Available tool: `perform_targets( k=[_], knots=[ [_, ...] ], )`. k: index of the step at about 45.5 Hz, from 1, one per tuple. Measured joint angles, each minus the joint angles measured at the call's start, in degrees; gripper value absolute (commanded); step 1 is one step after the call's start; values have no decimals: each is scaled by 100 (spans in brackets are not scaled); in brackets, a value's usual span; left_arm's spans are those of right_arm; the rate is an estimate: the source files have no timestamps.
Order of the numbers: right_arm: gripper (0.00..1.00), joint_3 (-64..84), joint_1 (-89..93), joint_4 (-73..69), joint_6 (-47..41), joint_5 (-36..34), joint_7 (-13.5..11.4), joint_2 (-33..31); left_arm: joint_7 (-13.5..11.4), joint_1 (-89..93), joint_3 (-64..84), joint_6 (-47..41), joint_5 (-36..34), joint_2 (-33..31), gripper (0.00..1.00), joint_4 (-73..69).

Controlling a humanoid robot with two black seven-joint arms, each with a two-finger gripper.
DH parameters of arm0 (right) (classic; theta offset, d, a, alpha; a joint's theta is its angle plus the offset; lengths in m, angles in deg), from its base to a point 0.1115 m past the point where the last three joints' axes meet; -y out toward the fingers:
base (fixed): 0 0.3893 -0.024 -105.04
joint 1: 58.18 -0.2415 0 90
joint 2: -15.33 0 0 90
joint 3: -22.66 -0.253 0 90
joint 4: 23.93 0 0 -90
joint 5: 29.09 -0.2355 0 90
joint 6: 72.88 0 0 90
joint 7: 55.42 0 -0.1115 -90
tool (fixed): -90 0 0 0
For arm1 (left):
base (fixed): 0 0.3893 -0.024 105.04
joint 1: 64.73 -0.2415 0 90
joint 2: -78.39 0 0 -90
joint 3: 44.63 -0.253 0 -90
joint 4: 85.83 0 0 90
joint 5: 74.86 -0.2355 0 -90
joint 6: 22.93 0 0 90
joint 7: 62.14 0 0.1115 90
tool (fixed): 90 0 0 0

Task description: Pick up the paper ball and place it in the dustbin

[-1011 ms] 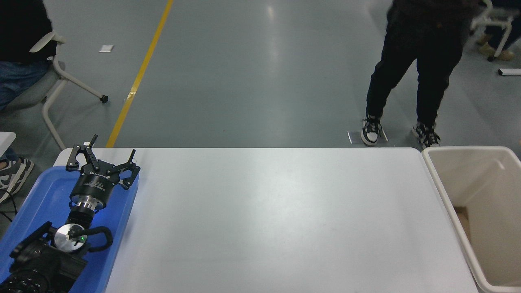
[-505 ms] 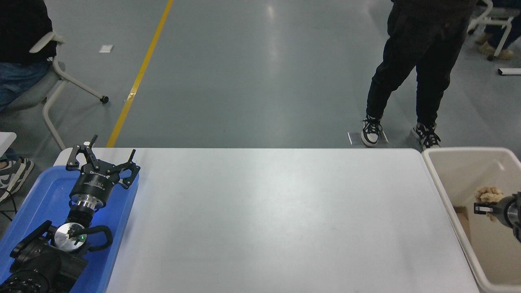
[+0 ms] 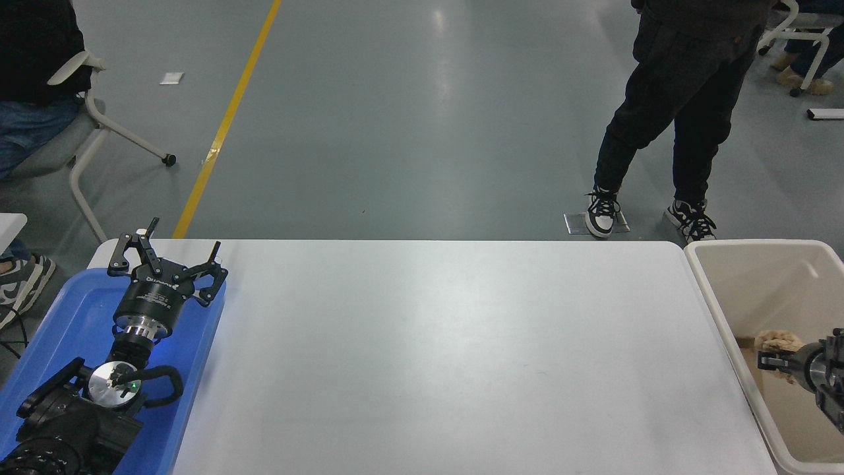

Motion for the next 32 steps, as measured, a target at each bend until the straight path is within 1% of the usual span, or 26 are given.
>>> perform_targets(
  k=[8,14,18,19,21,23,28,30,32],
  knots=[
    [100,55,-167,-83,-6,36,-1,-44,0,1,-6,0,0,0,99,0],
    [100,612,-972,-752,-137,140,15,-262,2,4,-13,0,-3,6,99,4],
    [100,1198,-2009,-1628,-445,95,15,-457,8,4,-16,0,-4,7,99,6],
    [100,1489,-2585,-2145,-646,24,14,-524,9,3,-16,0,-4,7,99,6],
    [100,1612,-2871,-2392,-737,-7,13,-541,10,3,-17,0,-4,7,99,6],
    [100,1896,-3445,-2967,-982,-74,12,-549,8,1,-16,0,-2,10,99,4],
    [100,2440,-4784,-4216,-1599,-271,5,-385,9,-1,-18,0,-3,7,99,6],
    [100,2693,-5551,-4998,-2006,-551,6,-188,10,-4,-19,0,-5,7,99,4],
    [100,2767,-5764,-5219,-2135,-729,0,-107,10,-4,-19,0,-4,8,99,4]
  ],
)
